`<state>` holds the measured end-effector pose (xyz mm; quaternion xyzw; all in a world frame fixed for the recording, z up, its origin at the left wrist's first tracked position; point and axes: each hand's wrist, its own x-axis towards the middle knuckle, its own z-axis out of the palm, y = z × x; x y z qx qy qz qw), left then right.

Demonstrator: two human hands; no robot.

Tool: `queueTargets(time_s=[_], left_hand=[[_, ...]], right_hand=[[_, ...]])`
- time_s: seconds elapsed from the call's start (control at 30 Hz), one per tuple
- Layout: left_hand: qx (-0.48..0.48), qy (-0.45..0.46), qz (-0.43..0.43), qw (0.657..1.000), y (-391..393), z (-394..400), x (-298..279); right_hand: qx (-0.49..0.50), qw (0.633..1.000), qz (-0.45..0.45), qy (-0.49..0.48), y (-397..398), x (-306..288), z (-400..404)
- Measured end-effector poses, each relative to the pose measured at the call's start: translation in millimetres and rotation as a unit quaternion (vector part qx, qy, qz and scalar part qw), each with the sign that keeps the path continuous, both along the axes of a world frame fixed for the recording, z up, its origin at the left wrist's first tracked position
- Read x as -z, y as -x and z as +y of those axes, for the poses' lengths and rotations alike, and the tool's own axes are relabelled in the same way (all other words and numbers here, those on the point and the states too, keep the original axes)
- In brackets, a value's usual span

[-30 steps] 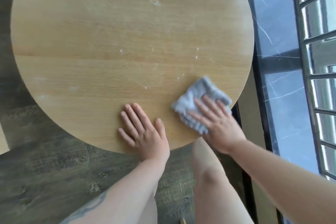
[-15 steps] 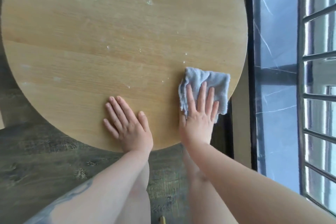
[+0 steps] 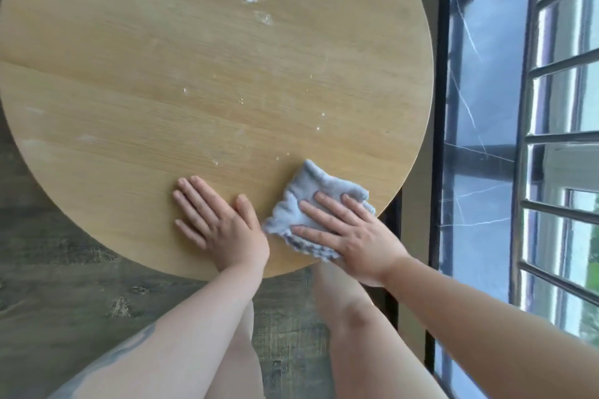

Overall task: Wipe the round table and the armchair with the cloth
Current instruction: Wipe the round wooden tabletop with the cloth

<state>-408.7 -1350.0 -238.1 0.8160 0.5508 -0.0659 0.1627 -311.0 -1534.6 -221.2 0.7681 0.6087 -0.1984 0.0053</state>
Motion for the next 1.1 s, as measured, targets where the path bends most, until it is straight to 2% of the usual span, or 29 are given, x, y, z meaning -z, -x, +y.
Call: queueTargets(time_s=[0.03,0.07,0.1,0.13,0.17,0.2,0.23,0.3,0.33,0.37,0.4,0.47,0.5,0.53,0.6,0.63,0.7,0.77,0.8,0.83,0.87,0.9,0.93,0.97,1.0,1.03,1.07,1.1], left_hand=[[-0.009,0.003,-0.001,1.0,-2.5,-1.2,0.5],[-0.019,0.004,-0.003,1.0,-4.8,-2.7,0.8],[-0.026,0.004,-0.004,1.0,-6.5,-4.7,0.7],[-0.028,0.004,-0.004,1.0,-8.1,-6.6,0.4],[-0.022,0.003,-0.005,1.0,-9.6,-8.4,0.3],[-0.013,0.004,-0.007,1.0,-10.0,-10.0,0.1],[-0.003,0.009,-0.01,1.0,-9.5,-10.3,-0.5],[0.021,0.026,-0.015,0.999,-5.3,-6.9,-1.8],[0.043,0.034,-0.013,0.998,-1.5,-2.9,-2.6],[0.069,0.036,-0.01,0.997,3.4,2.2,-3.0],[0.095,0.033,-0.008,0.995,8.1,8.3,-2.8],[0.138,0.03,-0.005,0.99,17.0,19.2,-2.9],[0.154,0.031,-0.005,0.988,20.1,23.6,-3.4],[0.167,0.032,-0.006,0.985,22.1,27.5,-3.8],[0.189,0.038,-0.007,0.981,25.5,35.4,-5.4],[0.202,0.037,-0.009,0.979,27.6,40.5,-5.7],[0.241,0.033,-0.009,0.97,34.3,55.1,-4.7],[0.303,0.037,-0.007,0.952,43.1,72.4,-4.2],[0.328,0.037,-0.008,0.944,46.1,80.8,-4.1],[0.341,0.039,-0.009,0.939,48.7,88.6,-4.1],[0.338,0.041,-0.007,0.94,50.9,95.7,-4.2],[0.321,0.04,-0.006,0.946,52.4,102.4,-5.4],[0.301,0.035,-0.006,0.953,52.3,108.3,-6.6],[0.289,0.03,-0.006,0.957,51.5,113.5,-7.4],[0.286,0.031,-0.006,0.958,51.4,118.0,-7.4],[0.29,0.032,-0.006,0.956,51.6,121.8,-6.9],[0.293,0.033,-0.009,0.956,52.2,125.5,-6.9],[0.29,0.033,-0.014,0.956,53.0,129.0,-6.9]], right_hand=[[0.041,0.999,-0.012,0.006,-14.6,1.9,-4.0],[0.147,0.989,-0.033,0.005,-27.3,3.0,1.9],[0.283,0.957,-0.056,0.01,-32.2,0.7,20.4],[0.414,0.908,-0.057,0.023,-25.7,-2.0,47.4],[0.489,0.87,-0.044,0.039,-12.1,-3.3,71.9],[0.501,0.864,-0.016,0.044,4.7,-6.0,88.6],[0.45,0.892,0.007,0.032,21.0,-6.7,92.7],[0.239,0.971,0.016,0.003,24.9,-4.2,60.7],[0.177,0.984,-0.004,0.005,8.5,0.1,37.0],[0.209,0.977,-0.024,0.021,-7.7,5.1,22.8],[0.321,0.946,-0.045,0.03,-23.7,7.5,19.8],[0.59,0.806,-0.045,0.022,-35.7,7.1,46.3],[0.62,0.783,-0.04,0.02,-24.2,3.4,65.5],[0.583,0.811,-0.05,0.018,-3.2,-0.5,76.9],[0.411,0.911,-0.024,0.014,50.1,-3.0,71.0],[0.33,0.944,-0.009,0.022,68.6,-6.8,60.0],[0.191,0.981,0.018,0.024,72.2,-8.7,48.1],[0.063,0.998,-0.027,-0.015,43.9,-1.9,56.0],[0.078,0.996,-0.04,-0.012,26.1,-1.4,64.0],[0.171,0.984,-0.038,0.009,11.9,-1.5,70.8],[0.334,0.941,-0.034,0.034,6.7,-3.3,78.4],[0.504,0.861,-0.036,0.059,10.9,-8.6,89.5],[0.601,0.795,-0.03,0.079,23.6,-10.8,102.4],[0.612,0.786,-0.023,0.086,41.5,-12.2,118.0],[0.556,0.829,-0.004,0.062,60.0,-13.4,133.0],[0.432,0.901,0.028,0.024,73.5,-14.2,143.9],[0.286,0.958,0.033,-0.002,71.6,-10.9,145.7],[0.203,0.979,0.02,-0.016,58.8,-7.7,141.9]])
